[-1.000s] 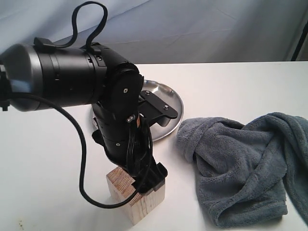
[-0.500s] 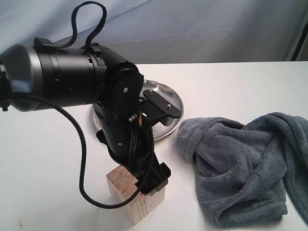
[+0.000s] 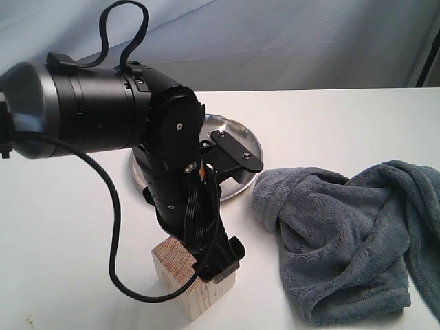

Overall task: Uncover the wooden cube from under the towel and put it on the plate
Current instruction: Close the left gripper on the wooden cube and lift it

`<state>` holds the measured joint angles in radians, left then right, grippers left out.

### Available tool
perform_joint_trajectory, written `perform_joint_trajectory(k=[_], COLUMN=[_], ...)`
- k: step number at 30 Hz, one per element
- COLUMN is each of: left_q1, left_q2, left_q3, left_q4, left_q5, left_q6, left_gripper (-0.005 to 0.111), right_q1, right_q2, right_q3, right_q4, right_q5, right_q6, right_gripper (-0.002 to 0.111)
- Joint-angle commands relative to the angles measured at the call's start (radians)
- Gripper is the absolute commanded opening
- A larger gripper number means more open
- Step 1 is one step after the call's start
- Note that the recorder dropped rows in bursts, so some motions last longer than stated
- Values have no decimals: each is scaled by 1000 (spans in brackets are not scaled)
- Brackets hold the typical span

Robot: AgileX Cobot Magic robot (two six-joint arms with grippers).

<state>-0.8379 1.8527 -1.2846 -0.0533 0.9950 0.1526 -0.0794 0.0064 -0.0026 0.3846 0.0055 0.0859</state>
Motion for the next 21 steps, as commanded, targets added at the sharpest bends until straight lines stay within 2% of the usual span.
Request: perform_joint_trajectory(k=[1, 21], left_q1=[2, 2], left_q2=[-10, 94], left_q3=[1, 1], left_q4=[4, -6], left_q5=[3, -1], left_q6=[6, 1], left_gripper=[97, 97], right_q1=[0, 0], right_q2=[-6, -6], right_q3=[3, 3], right_q4=[5, 5], right_q5=[12, 12], right_q6=[4, 4], right_gripper=[3, 3])
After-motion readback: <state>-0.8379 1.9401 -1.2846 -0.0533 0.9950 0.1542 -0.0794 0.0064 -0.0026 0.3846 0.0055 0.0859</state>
